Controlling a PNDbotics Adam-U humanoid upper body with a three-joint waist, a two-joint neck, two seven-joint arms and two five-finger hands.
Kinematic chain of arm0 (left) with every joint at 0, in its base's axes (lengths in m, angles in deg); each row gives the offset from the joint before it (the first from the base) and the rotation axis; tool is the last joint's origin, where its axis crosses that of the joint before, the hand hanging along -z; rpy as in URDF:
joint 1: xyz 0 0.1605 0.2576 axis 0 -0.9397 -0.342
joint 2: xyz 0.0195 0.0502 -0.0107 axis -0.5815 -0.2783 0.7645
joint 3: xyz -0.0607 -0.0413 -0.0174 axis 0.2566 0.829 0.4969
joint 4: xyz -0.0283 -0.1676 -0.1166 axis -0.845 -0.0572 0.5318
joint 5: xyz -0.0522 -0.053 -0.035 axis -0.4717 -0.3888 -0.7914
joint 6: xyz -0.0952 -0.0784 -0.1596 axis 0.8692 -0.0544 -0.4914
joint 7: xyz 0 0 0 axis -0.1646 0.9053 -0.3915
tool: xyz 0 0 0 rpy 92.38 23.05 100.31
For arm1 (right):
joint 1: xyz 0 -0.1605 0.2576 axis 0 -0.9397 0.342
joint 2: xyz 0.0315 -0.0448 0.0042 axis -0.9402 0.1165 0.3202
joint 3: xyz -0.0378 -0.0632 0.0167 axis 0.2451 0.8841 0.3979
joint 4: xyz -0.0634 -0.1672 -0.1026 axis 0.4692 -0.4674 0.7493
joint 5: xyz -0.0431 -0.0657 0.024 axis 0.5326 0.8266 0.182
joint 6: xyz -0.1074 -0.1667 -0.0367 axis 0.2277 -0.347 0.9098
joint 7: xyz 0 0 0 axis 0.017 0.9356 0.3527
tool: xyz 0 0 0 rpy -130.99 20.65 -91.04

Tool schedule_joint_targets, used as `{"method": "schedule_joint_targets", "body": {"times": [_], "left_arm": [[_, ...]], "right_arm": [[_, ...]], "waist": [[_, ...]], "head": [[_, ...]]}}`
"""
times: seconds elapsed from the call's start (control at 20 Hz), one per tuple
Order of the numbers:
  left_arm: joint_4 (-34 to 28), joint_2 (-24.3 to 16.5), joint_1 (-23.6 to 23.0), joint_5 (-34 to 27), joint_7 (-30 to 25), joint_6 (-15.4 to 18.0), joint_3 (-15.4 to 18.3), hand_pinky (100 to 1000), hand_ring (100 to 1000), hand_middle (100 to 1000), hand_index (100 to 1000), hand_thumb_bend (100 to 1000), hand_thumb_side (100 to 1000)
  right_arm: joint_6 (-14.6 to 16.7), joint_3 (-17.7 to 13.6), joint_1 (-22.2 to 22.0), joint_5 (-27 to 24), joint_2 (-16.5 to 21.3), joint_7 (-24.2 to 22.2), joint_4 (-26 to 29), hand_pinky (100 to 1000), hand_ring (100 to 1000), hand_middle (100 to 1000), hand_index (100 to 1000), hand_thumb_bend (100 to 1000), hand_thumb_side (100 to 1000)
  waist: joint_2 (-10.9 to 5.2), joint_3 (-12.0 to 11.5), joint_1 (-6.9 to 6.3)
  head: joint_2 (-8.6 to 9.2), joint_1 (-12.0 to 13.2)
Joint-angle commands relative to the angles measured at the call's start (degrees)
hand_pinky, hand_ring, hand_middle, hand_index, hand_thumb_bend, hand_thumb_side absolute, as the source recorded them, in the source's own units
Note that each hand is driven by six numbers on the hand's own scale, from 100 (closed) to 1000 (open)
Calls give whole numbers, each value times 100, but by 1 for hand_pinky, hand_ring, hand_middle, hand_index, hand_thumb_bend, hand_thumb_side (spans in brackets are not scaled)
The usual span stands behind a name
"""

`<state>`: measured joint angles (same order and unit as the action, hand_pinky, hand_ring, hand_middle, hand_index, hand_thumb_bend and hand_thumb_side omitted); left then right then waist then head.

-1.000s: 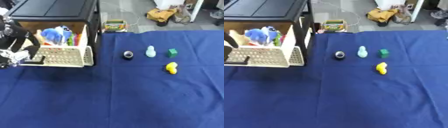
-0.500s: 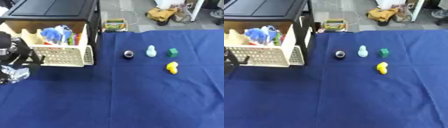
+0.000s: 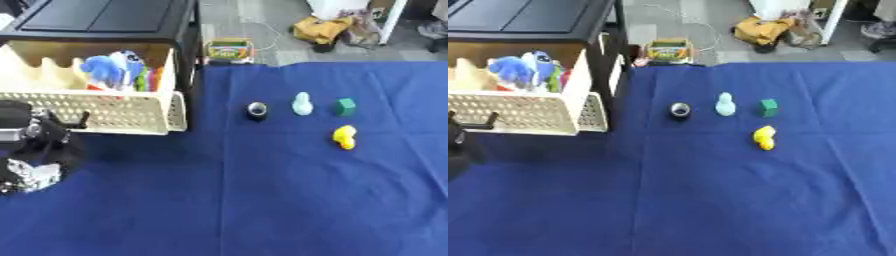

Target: Pick up objects from table and place into drawer.

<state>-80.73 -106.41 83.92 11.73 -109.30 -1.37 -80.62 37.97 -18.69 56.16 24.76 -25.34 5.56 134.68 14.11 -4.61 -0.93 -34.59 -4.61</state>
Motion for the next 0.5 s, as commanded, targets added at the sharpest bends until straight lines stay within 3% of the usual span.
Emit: {"method": "schedule_joint_targets", "body": {"times": [0.05,0.2,0.25,0.5], "left_arm": [[-65,-83,-67,207,-6,-276,-8,379,429,478,890,100,1000],[-65,-57,-147,339,-35,-535,-67,375,444,503,928,100,1000],[-65,-54,-164,364,-52,-608,-81,374,455,528,977,100,1000],[-65,-12,-223,361,-158,-963,-102,391,488,553,1000,100,1000]], "right_arm": [[36,-73,57,-30,128,-12,89,538,574,591,762,350,906],[61,-78,60,-27,117,-13,89,539,574,590,762,345,896],[67,-80,59,-22,116,-14,89,539,574,590,762,346,894],[70,-99,38,-22,95,-23,89,538,573,589,761,348,888]], "waist": [[-75,15,4],[-56,39,12],[-48,48,15],[-20,78,17]], "head": [[82,27],[101,47],[109,53],[133,83]]}}
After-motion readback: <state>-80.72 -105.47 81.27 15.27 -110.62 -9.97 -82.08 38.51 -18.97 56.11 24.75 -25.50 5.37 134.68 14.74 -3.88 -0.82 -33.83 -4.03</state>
